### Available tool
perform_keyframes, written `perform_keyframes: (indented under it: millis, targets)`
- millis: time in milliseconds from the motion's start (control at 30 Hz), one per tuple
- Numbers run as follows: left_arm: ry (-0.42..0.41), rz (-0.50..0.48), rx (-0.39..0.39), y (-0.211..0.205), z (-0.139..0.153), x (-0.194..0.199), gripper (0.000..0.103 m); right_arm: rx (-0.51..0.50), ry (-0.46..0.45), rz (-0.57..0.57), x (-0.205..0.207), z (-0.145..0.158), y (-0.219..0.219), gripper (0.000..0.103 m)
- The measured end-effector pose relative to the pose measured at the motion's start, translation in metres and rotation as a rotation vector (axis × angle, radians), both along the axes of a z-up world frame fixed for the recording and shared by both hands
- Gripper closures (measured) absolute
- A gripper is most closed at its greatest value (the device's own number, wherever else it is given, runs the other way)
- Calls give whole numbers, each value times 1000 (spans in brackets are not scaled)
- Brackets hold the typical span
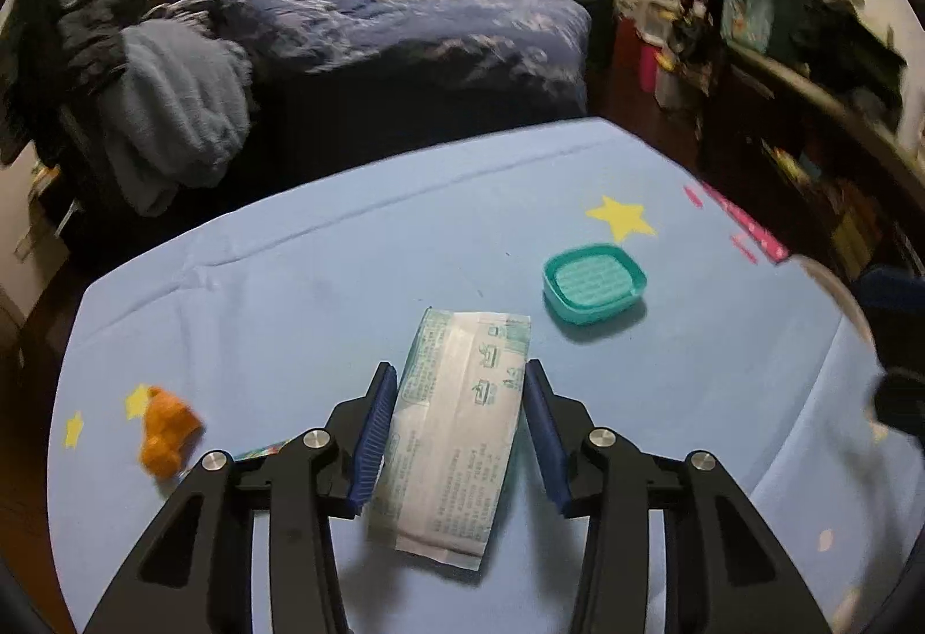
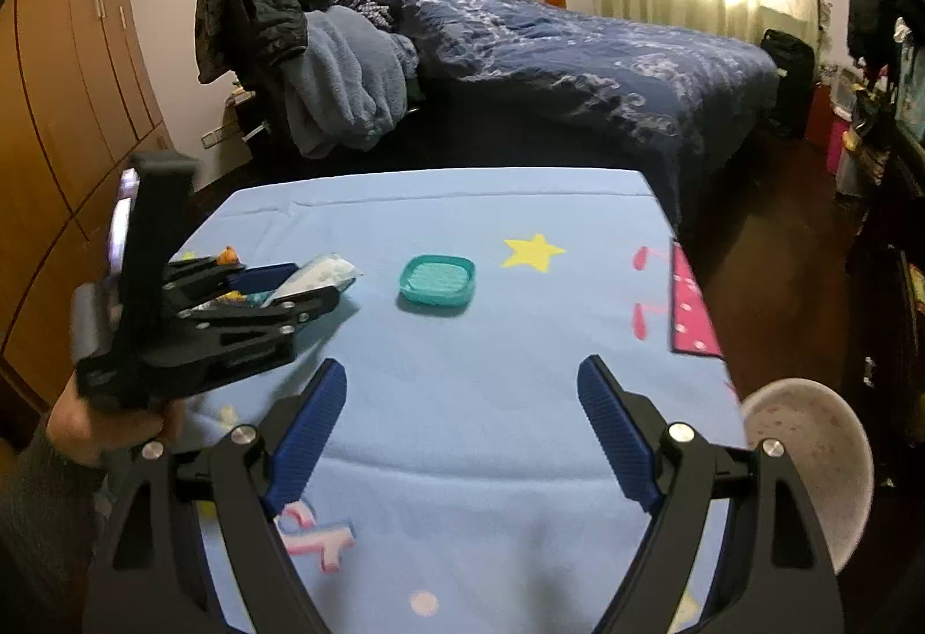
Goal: Collect trash
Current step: 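Grasp the wet-wipe packet with the left tool while the right tool grasps the teal soap dish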
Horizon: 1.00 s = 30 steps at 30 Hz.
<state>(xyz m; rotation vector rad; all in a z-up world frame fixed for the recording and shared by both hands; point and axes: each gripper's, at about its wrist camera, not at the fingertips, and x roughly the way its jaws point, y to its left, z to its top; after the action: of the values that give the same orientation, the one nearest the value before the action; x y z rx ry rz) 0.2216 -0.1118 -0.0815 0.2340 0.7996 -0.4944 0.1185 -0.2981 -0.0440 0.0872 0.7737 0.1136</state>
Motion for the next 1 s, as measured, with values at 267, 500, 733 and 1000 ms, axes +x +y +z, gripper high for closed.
perform_keyframes:
  millis: [267,500,733,1000]
  targets:
    - [-64,122,0,35,27,-18,58,-6,72,-2,63,-22,18,21]
    - [-100,195,-12,63,39,-26,57,-53,119,5,102,-42,44,21]
    - [-93,237,-29,82,37,-22,57,-76,166,-34,124,-58,50,22]
    - [-87,238,-38,80,34,-24,57,-125,167,-39,127,-61,54,48]
